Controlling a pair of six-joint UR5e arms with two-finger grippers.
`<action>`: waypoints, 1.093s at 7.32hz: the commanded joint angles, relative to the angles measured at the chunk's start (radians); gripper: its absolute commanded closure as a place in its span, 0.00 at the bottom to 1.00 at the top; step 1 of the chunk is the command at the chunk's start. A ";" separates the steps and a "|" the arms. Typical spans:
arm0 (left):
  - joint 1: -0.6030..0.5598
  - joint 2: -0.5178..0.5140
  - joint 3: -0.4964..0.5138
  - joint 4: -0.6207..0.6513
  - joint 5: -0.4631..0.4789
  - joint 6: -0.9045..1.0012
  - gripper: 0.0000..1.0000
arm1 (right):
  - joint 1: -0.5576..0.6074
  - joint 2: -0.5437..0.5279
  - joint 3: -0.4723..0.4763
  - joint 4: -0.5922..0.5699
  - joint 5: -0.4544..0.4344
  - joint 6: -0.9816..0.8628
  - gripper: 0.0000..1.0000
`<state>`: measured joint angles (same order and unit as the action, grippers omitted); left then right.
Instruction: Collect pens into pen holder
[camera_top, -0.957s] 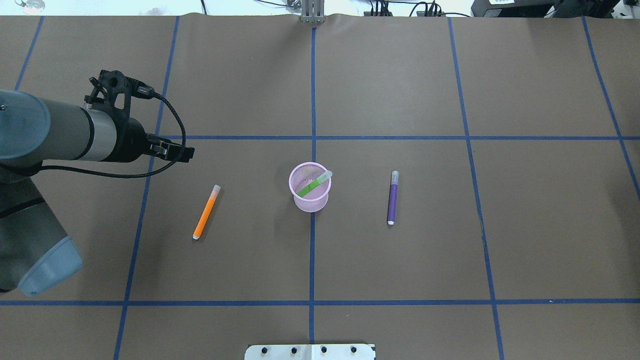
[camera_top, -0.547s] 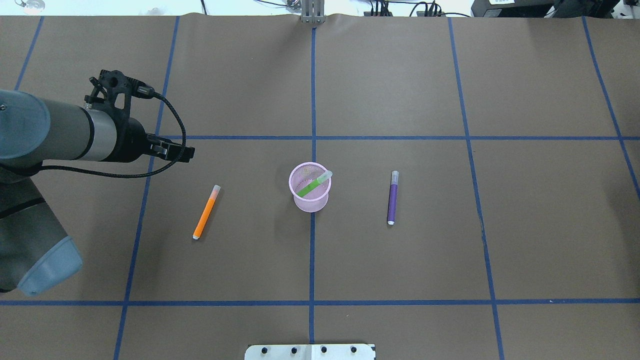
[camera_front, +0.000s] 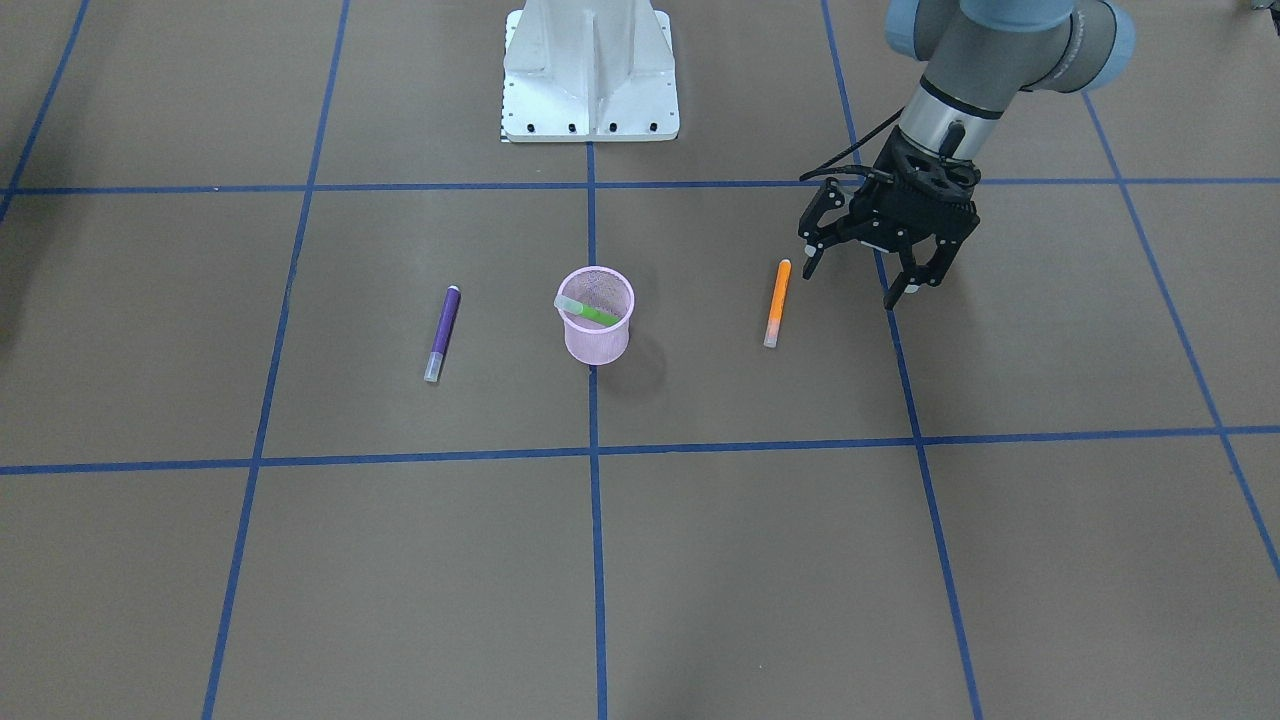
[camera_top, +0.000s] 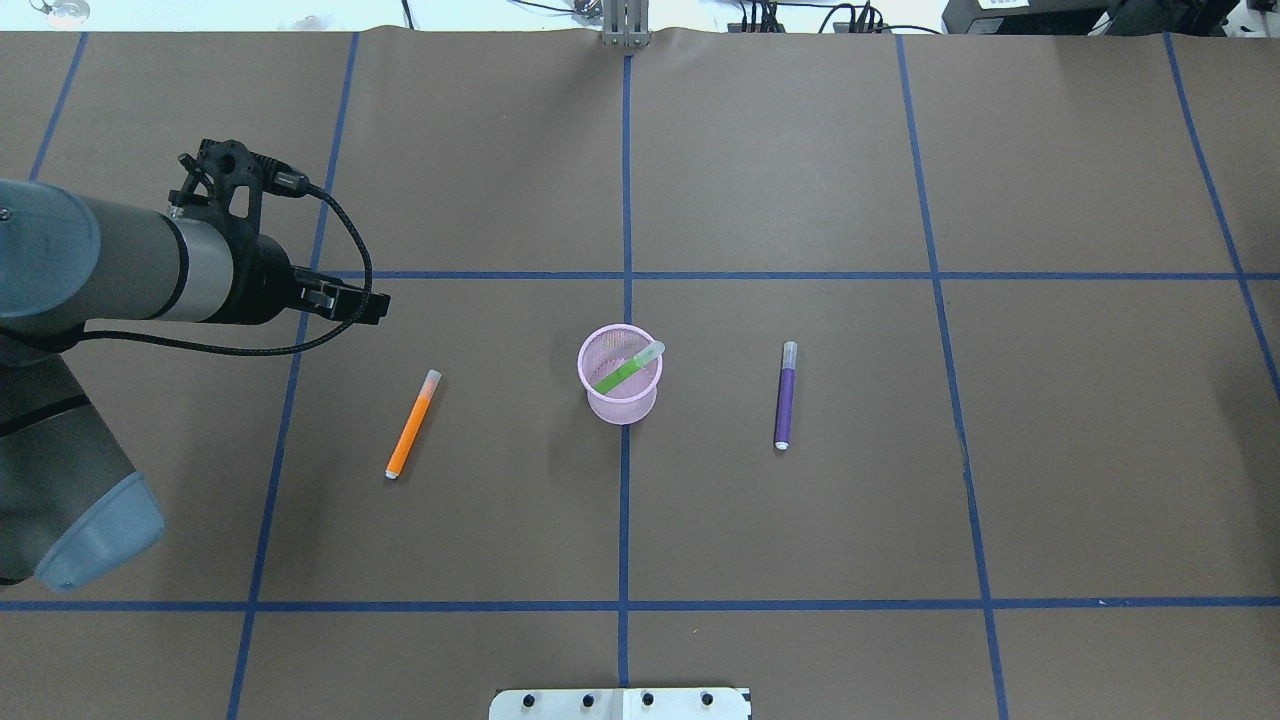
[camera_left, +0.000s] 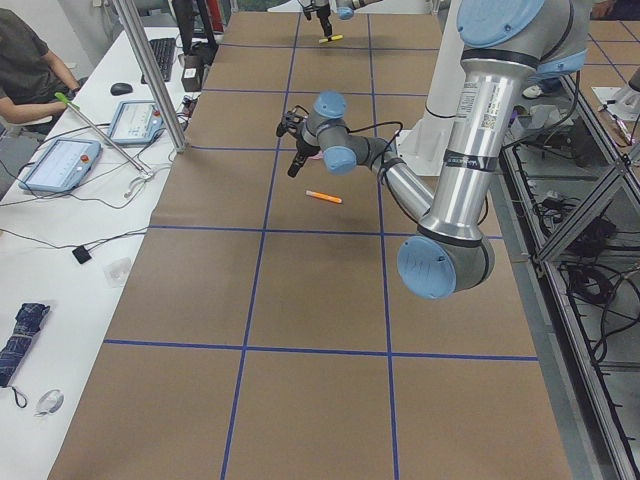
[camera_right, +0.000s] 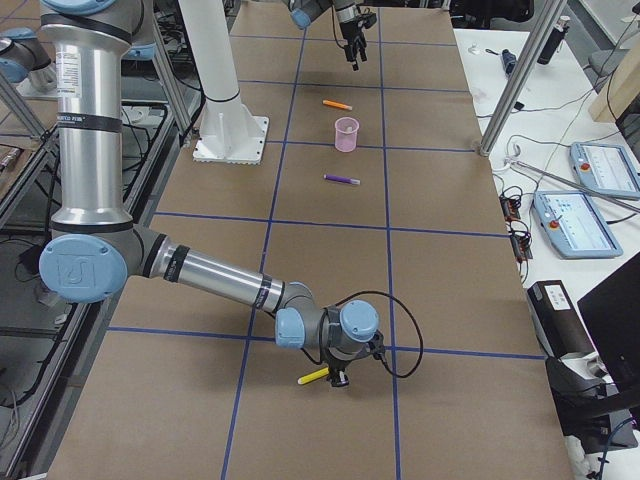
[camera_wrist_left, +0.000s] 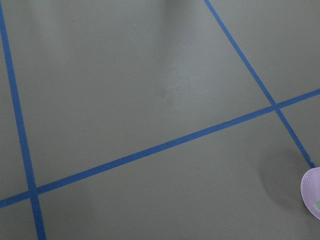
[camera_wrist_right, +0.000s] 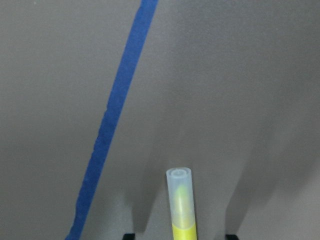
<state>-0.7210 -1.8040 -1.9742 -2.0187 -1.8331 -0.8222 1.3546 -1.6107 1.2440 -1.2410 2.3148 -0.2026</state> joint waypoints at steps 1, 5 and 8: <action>-0.002 0.002 -0.006 0.000 0.000 0.000 0.01 | 0.000 0.000 -0.014 0.000 0.005 -0.020 0.60; -0.002 0.011 -0.028 0.000 0.000 -0.012 0.01 | 0.000 0.008 -0.018 -0.003 0.012 -0.024 1.00; -0.002 0.012 -0.031 -0.003 0.000 -0.014 0.01 | 0.001 -0.001 0.082 0.000 0.059 -0.008 1.00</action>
<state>-0.7225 -1.7912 -2.0033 -2.0195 -1.8331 -0.8349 1.3553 -1.6036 1.2631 -1.2450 2.3395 -0.2238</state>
